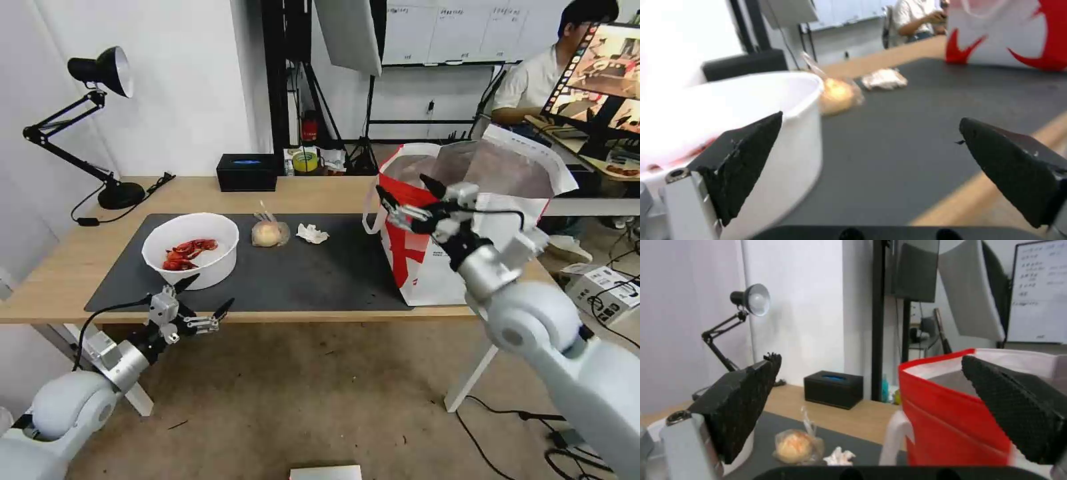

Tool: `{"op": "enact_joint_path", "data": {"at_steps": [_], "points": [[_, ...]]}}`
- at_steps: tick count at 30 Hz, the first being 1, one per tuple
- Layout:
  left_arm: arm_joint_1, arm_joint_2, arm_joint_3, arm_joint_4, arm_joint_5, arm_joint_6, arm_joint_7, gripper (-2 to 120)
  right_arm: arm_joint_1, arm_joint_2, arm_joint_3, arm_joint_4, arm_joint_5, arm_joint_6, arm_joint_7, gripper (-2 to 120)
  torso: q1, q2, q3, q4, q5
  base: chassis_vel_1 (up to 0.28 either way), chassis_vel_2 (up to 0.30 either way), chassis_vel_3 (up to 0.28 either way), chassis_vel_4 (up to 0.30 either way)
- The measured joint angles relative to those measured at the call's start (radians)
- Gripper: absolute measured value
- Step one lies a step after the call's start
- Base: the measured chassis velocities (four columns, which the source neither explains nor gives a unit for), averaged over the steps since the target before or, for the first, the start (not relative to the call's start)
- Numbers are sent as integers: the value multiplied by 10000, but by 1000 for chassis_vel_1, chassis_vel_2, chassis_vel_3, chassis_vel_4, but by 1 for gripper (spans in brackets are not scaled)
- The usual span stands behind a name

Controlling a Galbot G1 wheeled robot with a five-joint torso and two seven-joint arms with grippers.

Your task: Pick up the trash from the table and place it into the takeout bag.

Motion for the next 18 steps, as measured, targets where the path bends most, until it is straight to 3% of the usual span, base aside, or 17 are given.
{"op": "enact_joint_path", "data": {"at_steps": [2, 8, 10, 18], "points": [[150, -161, -138, -33, 93, -80, -411, 100, -646, -61, 430, 261, -329, 180, -15, 100, 1, 0, 0, -3, 0, 0, 0, 0, 0], [566, -479, -523, -133, 202, -138, -743, 100, -1465, 82, 759, 467, -689, 348, -15, 100, 0, 0, 0, 8, 0, 0, 0, 0, 0], [822, -686, -716, -84, 317, -283, -857, 100, -2679, 463, 1226, 501, -1380, 702, -71, 100, 0, 0, 0, 4, 1, 0, 0, 0, 0], [1293, -1080, -1065, 217, 425, -630, -828, 100, -4414, 1473, 1617, 41, -2538, 1631, -326, 100, 0, 0, 0, 4, -1, 0, 0, 0, 0]]}}
